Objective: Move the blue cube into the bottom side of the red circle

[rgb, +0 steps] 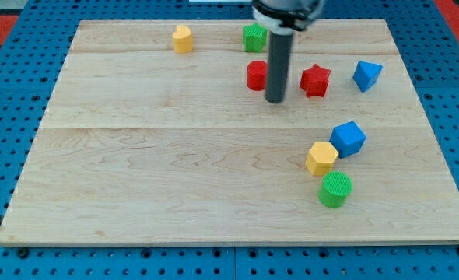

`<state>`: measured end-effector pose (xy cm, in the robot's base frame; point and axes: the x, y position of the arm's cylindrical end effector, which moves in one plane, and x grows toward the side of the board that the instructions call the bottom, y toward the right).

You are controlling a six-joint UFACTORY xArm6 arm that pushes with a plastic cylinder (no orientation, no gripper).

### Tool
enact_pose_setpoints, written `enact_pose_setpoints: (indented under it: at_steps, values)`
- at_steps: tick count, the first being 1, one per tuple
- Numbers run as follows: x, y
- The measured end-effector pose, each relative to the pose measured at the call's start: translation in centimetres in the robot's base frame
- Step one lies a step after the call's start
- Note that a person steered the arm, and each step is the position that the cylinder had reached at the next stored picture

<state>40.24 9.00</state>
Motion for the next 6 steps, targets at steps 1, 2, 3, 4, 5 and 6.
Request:
enact_pose_setpoints:
  at_steps: [1, 2, 3, 4, 5, 6]
  values:
    - [1.6, 9.0]
    - [8.8, 10.9]
    - [7.9, 4.9]
    - [3.4, -5.1]
    - [4.0, -4.8]
    - [5.3, -0.2]
